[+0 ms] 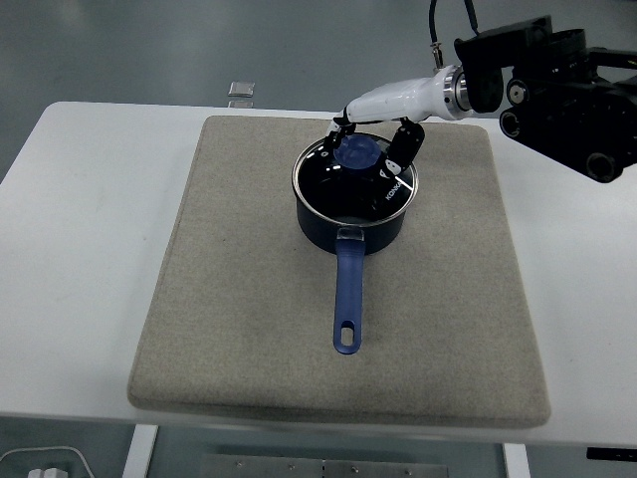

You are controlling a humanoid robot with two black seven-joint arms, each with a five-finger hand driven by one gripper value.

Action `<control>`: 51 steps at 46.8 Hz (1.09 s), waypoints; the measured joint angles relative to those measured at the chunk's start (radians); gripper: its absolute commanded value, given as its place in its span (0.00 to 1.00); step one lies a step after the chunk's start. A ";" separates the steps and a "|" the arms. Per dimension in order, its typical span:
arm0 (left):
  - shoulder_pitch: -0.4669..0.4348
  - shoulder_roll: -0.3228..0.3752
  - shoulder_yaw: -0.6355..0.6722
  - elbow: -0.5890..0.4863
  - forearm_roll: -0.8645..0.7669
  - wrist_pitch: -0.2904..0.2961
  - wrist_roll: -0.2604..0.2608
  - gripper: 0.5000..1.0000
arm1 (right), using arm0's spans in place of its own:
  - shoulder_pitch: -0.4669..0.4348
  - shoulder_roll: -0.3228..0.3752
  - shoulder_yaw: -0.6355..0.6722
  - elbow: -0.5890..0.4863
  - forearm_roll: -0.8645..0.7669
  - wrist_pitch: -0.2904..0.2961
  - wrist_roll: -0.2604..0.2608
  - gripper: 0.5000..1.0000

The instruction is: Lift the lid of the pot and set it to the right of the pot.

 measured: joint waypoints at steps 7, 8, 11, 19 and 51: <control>0.001 0.000 0.000 0.000 -0.001 0.000 0.000 1.00 | 0.000 0.000 0.000 -0.001 0.000 0.000 0.000 0.57; 0.001 0.000 0.000 0.000 -0.001 0.000 0.000 1.00 | 0.000 0.001 0.000 -0.002 0.000 0.000 0.000 0.56; 0.001 0.000 0.000 0.000 -0.001 0.000 0.000 1.00 | 0.000 0.003 0.000 -0.005 0.000 0.000 0.000 0.54; 0.000 0.000 0.000 0.000 -0.001 0.000 0.000 1.00 | 0.001 0.003 0.000 -0.008 -0.001 -0.003 0.001 0.52; 0.001 0.000 0.000 0.000 0.000 0.000 0.001 1.00 | 0.001 0.005 0.000 -0.009 -0.001 -0.011 0.002 0.40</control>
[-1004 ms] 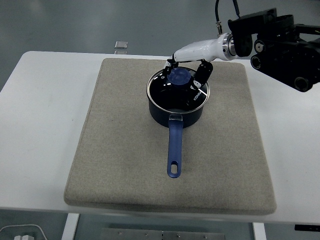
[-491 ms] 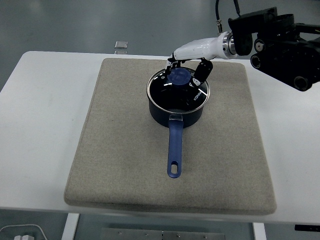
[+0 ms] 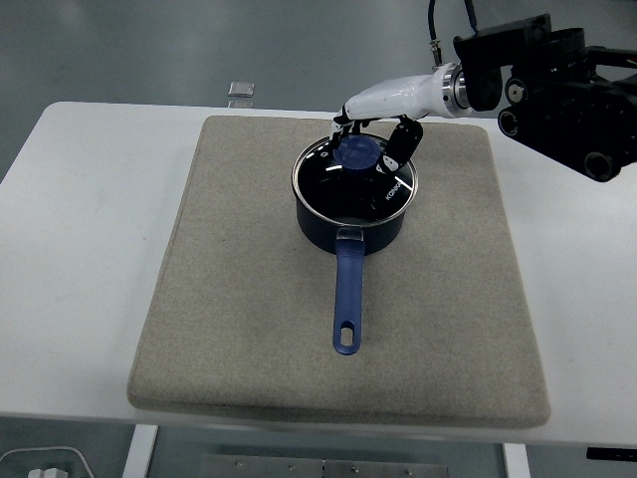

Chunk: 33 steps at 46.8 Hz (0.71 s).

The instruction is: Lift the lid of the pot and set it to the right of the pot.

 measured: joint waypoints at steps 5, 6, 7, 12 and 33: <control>-0.001 0.000 0.000 0.000 0.000 0.000 0.000 1.00 | 0.000 0.000 -0.001 0.001 -0.001 0.000 0.001 0.39; -0.001 0.000 0.000 0.000 0.000 0.000 0.000 1.00 | 0.000 0.000 -0.001 0.001 -0.001 0.000 0.002 0.39; -0.001 0.000 0.000 0.000 0.000 0.000 0.000 1.00 | 0.000 0.000 -0.001 0.001 -0.001 0.000 0.003 0.38; -0.001 0.000 0.000 0.000 0.000 0.000 -0.001 1.00 | 0.000 0.000 -0.005 0.001 -0.001 0.000 0.004 0.37; 0.000 0.000 0.000 0.000 -0.001 0.000 -0.001 1.00 | 0.000 0.002 -0.006 0.000 0.000 0.003 0.006 0.14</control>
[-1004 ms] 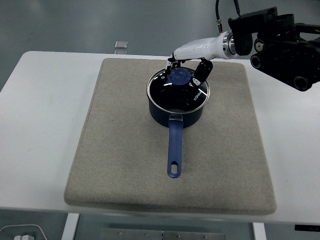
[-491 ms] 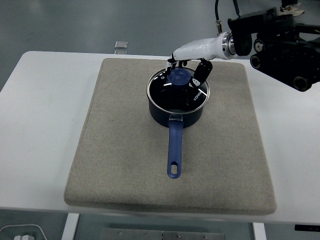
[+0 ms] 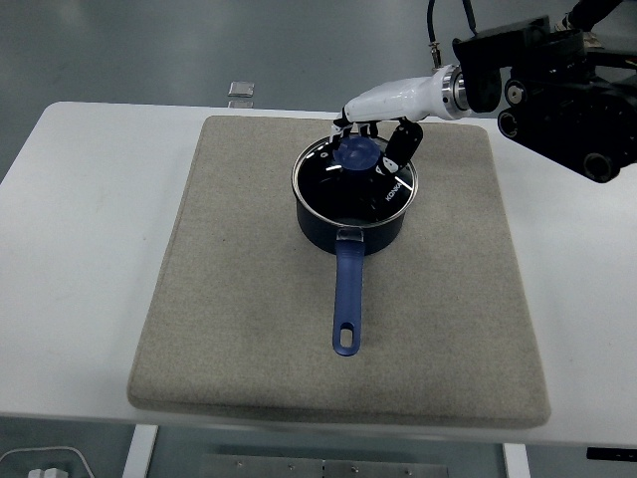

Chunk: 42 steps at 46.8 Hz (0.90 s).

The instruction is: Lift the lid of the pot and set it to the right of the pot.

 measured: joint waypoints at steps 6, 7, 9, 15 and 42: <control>-0.001 0.000 0.000 0.000 0.000 0.000 0.000 1.00 | 0.002 0.004 0.000 0.000 0.001 0.004 0.000 0.09; -0.001 0.000 0.000 0.000 0.000 0.000 0.000 1.00 | 0.002 0.004 0.000 0.000 0.001 0.005 0.000 0.09; -0.001 0.000 0.000 0.000 0.000 0.000 0.000 1.00 | 0.002 0.005 0.000 0.000 0.002 0.006 0.000 0.09; -0.001 0.000 0.000 0.000 0.000 0.000 0.000 1.00 | 0.002 0.005 0.001 0.000 0.005 0.009 0.000 0.09; -0.001 0.000 0.000 0.000 0.000 0.000 0.000 1.00 | 0.002 0.004 0.014 -0.006 0.019 0.043 0.000 0.09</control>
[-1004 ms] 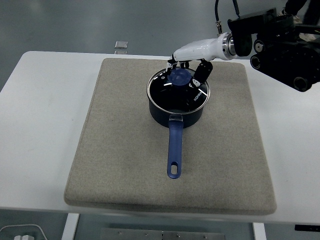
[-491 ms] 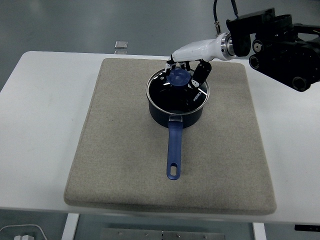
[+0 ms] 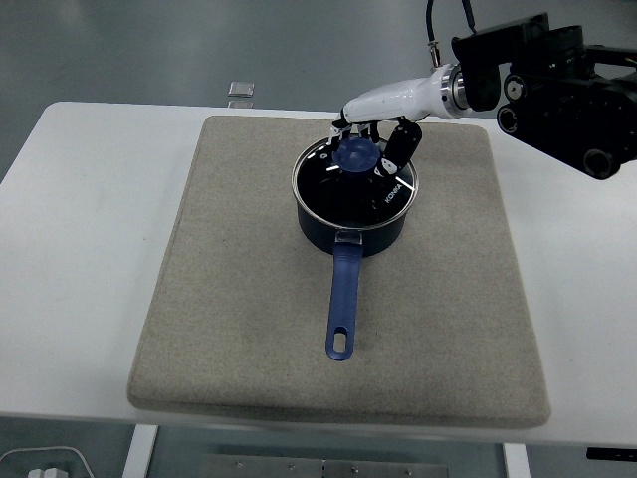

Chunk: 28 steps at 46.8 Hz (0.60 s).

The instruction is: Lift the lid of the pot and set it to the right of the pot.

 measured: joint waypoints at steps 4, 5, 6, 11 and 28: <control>0.000 0.000 0.000 0.000 0.000 0.000 0.000 1.00 | 0.000 0.000 0.000 -0.002 0.006 0.001 -0.001 0.09; 0.000 0.000 0.000 0.000 0.000 0.000 0.000 1.00 | -0.001 0.000 0.000 -0.002 0.008 0.001 -0.001 0.09; 0.000 0.000 0.000 0.000 0.000 0.000 0.000 1.00 | -0.002 0.000 0.000 -0.004 0.011 0.002 -0.001 0.09; 0.000 0.000 0.000 0.000 0.000 0.000 0.000 1.00 | -0.002 0.000 0.000 -0.009 0.017 0.004 -0.001 0.09; 0.000 0.000 0.000 0.000 0.001 0.000 0.000 1.00 | -0.002 0.000 0.003 -0.020 0.057 0.034 -0.002 0.09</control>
